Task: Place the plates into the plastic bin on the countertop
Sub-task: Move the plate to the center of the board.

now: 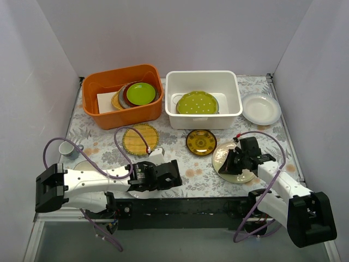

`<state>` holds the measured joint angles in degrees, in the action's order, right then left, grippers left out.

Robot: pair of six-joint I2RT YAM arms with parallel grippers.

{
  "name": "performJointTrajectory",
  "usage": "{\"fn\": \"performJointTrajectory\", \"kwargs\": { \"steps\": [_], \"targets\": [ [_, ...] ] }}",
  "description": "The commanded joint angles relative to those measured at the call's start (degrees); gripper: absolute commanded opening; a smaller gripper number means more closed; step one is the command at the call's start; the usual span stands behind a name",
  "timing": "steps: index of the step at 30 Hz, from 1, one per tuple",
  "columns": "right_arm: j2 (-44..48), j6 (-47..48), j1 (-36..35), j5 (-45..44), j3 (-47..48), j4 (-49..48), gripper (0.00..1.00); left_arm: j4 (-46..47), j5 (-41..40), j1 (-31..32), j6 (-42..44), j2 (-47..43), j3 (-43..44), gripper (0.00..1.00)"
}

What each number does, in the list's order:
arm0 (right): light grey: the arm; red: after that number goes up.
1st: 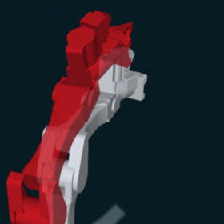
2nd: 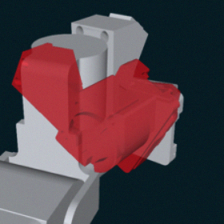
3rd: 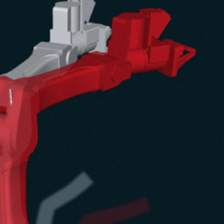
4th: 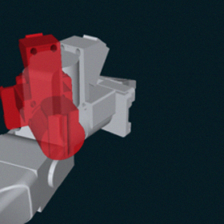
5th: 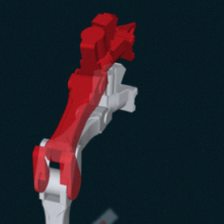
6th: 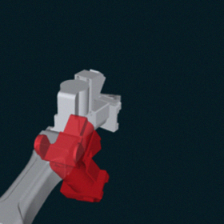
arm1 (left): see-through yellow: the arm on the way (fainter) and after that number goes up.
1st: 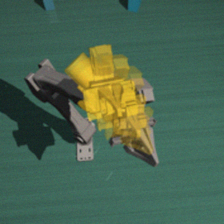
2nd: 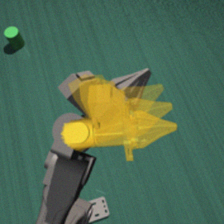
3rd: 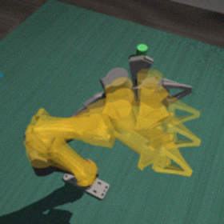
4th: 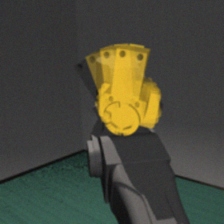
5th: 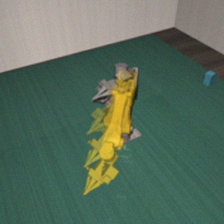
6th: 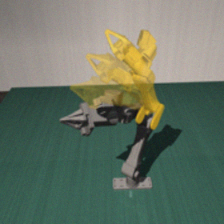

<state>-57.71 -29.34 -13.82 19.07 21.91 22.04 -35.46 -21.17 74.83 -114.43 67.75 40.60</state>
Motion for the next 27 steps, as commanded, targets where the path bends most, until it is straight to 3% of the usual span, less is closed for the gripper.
{"fn": "performJointTrajectory", "kwargs": {
  "steps": [1, 10, 16, 18, 20, 27],
  "targets": [
    [1.11, -3.96, -4.71, 0.36, -0.65, 2.12, 0.01, 4.35, 0.87, 0.50, -0.53, 5.00, 4.74, 0.98],
    [14.99, -7.66, -4.98, -12.82, 7.87, 12.49, 0.01, 12.43, 1.30, 1.11, 1.58, 14.69, 12.47, 0.98],
    [13.95, -6.43, -4.90, -18.54, 14.20, 16.72, 0.01, 18.05, 3.94, 1.11, 3.86, 21.63, 15.74, 0.97],
    [13.42, -6.34, -4.37, -18.81, 14.74, 16.72, 0.05, 21.04, 4.64, 1.11, 4.13, 23.48, 16.17, 0.93],
    [12.37, -6.25, -3.58, -18.72, 15.18, 16.54, 0.17, 21.84, 5.17, 1.11, 4.48, 25.15, 17.31, 0.92],
    [8.67, -0.64, 7.03, -10.73, 15.70, 14.43, 0.38, 23.94, 5.96, 1.02, 5.45, 31.83, 22.59, 0.89]
  ]
}}
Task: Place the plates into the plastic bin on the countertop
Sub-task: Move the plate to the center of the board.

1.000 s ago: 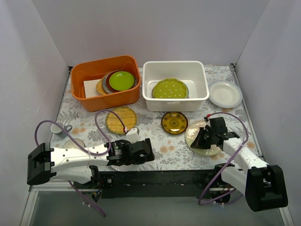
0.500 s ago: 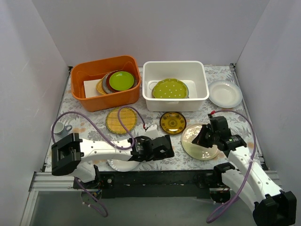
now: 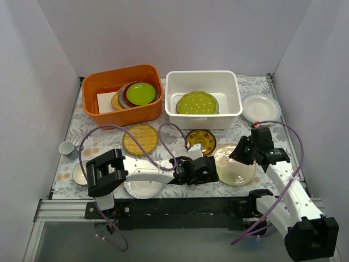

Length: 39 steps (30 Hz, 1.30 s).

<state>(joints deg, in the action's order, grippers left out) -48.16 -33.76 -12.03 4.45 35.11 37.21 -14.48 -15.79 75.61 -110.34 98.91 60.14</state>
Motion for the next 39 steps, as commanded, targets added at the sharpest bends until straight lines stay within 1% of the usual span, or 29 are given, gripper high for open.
{"fn": "performJointTrajectory", "kwargs": {
  "steps": [1, 2, 3, 4, 6, 10, 14, 17, 22, 26, 33, 39],
  "targets": [
    [-1.40, 5.79, 6.83, 4.86, 2.59, -0.82, 0.38, 3.49, 0.50, 0.32, 1.45, 1.28, 3.14, 0.88],
    [-1.67, 6.59, 8.33, 6.52, 2.68, -1.09, 0.43, 4.36, 0.32, 0.24, 1.45, 1.63, 3.14, 0.87],
    [-2.02, 7.64, 11.04, 7.23, 2.85, -1.18, 0.45, 4.89, 0.58, 0.06, 1.27, 1.81, 3.23, 0.86],
    [-3.07, 9.31, 11.50, 7.85, 2.94, -1.09, 0.45, 5.16, 0.67, -0.11, 1.19, 2.24, 3.23, 0.86],
    [-4.65, 11.16, 16.14, 9.35, 3.12, -1.26, 0.46, 6.21, 0.76, -0.38, 0.83, 2.51, 3.14, 0.82],
    [-7.56, 15.03, 21.08, 11.63, 2.95, -1.53, 0.49, 8.50, 2.08, -1.34, 0.57, 3.30, 1.92, 0.79],
    [-9.32, 17.15, 25.12, 13.65, 2.50, -2.58, 0.58, 11.31, 3.22, -2.40, 0.31, 4.44, 1.12, 0.76],
    [-10.37, 17.67, 29.07, 15.93, 2.59, -3.28, 0.59, 11.84, 3.66, -3.01, 0.04, 5.24, 1.38, 0.73],
    [-13.27, 18.46, 33.47, 17.34, 1.98, -4.51, 0.59, 11.23, 4.72, -3.89, -0.57, 7.61, 2.26, 0.64],
    [-15.47, 19.61, 38.39, 17.70, 3.03, -4.43, 0.59, 11.23, 5.33, -4.51, -0.49, 8.75, 2.09, 0.63],
    [-16.26, 18.64, 41.30, 17.70, 1.72, -6.70, 0.58, 13.07, 6.30, -5.39, -1.01, 10.77, 1.30, 0.58],
    [-16.88, 18.11, 42.79, 19.89, -1.27, -9.08, 0.57, 13.25, 7.35, -6.00, -1.10, 13.67, 2.00, 0.49]
  ]
}}
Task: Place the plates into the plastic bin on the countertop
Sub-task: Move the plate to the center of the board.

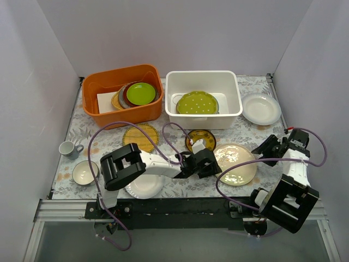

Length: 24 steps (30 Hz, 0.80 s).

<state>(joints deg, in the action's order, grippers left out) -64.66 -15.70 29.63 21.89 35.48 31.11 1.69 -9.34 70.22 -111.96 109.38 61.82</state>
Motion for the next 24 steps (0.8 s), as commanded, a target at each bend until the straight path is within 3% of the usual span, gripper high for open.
{"fn": "performJointTrajectory", "kwargs": {
  "steps": [1, 6, 16, 24],
  "targets": [
    [-0.29, -0.03, 1.22, 2.89, -2.26, -3.42, 0.57, -3.79, 0.65, -0.61, 0.26, 3.47, 0.58, 0.48],
    [-0.20, -0.03, 1.66, 4.12, -3.31, -4.22, 0.57, -5.56, 0.55, -0.87, -0.89, 5.57, 0.84, 0.41],
    [1.47, -0.03, 1.84, 4.83, -4.02, -4.31, 0.57, -7.93, 1.52, -1.05, -2.65, 8.57, 1.02, 0.02],
    [4.37, 1.28, 2.01, 7.90, -2.79, -3.87, 0.58, -9.34, -0.50, -1.05, -2.03, 4.27, -1.35, 0.00]
  ]
}}
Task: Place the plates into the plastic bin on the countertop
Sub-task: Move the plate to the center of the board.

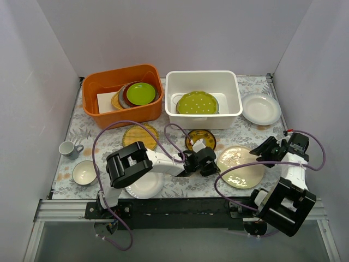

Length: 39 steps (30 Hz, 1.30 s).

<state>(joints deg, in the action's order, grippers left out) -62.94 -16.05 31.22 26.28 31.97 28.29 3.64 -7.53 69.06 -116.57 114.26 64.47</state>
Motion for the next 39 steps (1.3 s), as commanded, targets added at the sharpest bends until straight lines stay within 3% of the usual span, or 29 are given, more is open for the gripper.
{"fn": "performJointTrajectory", "kwargs": {
  "steps": [1, 20, 33, 39],
  "targets": [
    [2.91, 1.99, 0.42, 4.82, 0.73, -1.13, 0.58, -11.98, -3.01, 0.11, 2.84, -1.40, -4.35, 0.00],
    [3.26, 3.40, -1.25, 25.92, -7.70, -6.93, 0.61, -20.77, -11.36, 1.96, -0.85, -28.10, -18.32, 0.00],
    [3.35, 2.34, -10.83, 25.49, -10.08, -4.92, 0.59, -25.70, -16.64, 4.07, -0.76, -38.14, -16.39, 0.00],
    [4.93, -1.87, -17.68, 14.17, -10.43, -2.81, 0.55, -27.28, -16.73, 4.16, -1.02, -37.88, -16.21, 0.00]
  ]
}}
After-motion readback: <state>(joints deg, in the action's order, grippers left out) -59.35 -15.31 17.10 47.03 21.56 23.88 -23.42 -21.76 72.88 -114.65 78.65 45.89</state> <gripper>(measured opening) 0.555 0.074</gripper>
